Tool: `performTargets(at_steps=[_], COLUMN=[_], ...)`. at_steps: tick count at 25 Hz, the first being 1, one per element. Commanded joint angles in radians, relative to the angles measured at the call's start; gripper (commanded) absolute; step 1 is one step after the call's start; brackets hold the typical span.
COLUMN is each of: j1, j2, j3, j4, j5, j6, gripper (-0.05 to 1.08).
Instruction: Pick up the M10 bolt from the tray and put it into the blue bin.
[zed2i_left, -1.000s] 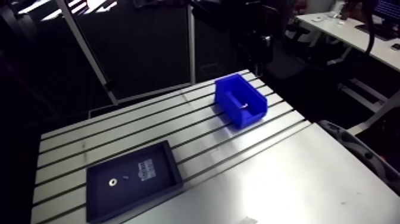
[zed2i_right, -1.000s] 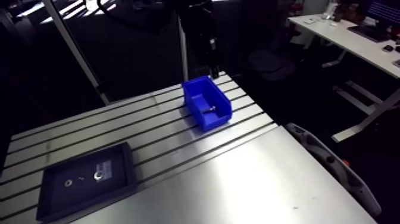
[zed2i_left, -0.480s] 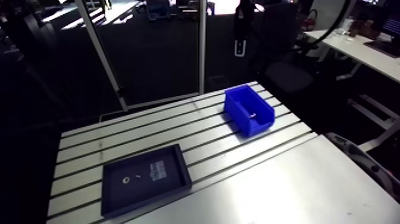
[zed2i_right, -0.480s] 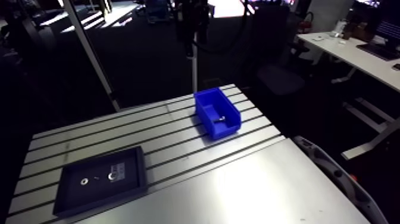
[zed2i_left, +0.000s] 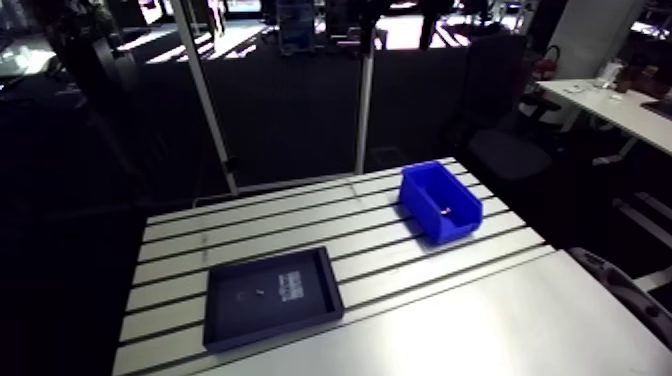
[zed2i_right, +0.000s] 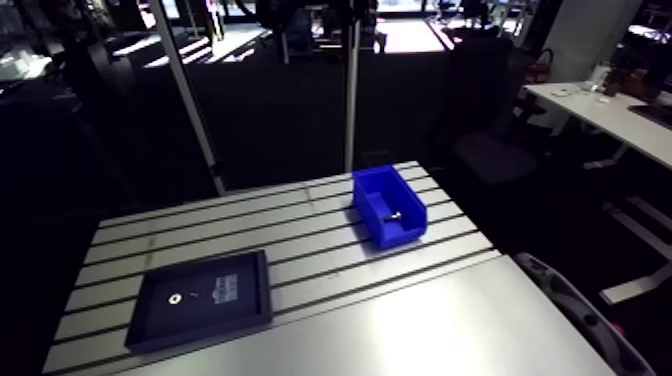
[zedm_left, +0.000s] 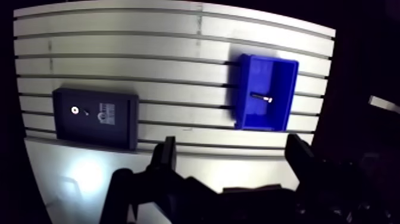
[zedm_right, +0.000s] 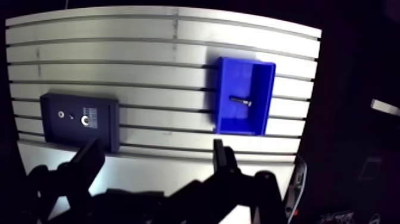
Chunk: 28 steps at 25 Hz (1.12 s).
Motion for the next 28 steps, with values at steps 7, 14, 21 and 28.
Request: performTargets(at_steps=[7, 14, 21, 28], j1=[0.071, 0.072, 0.072, 0.072], j2=[-0.161, -0.173, -0.182, -0.182], j3=[0.064, 0.098, 0.101, 0.117], j4=[0.186, 0.129, 0.129, 0.126], j5=[0.057, 0.049, 0.049, 0.049], j6=[0.203, 0.187, 0.186, 0.187], gripper=[0.01, 0.01, 0.01, 0.01])
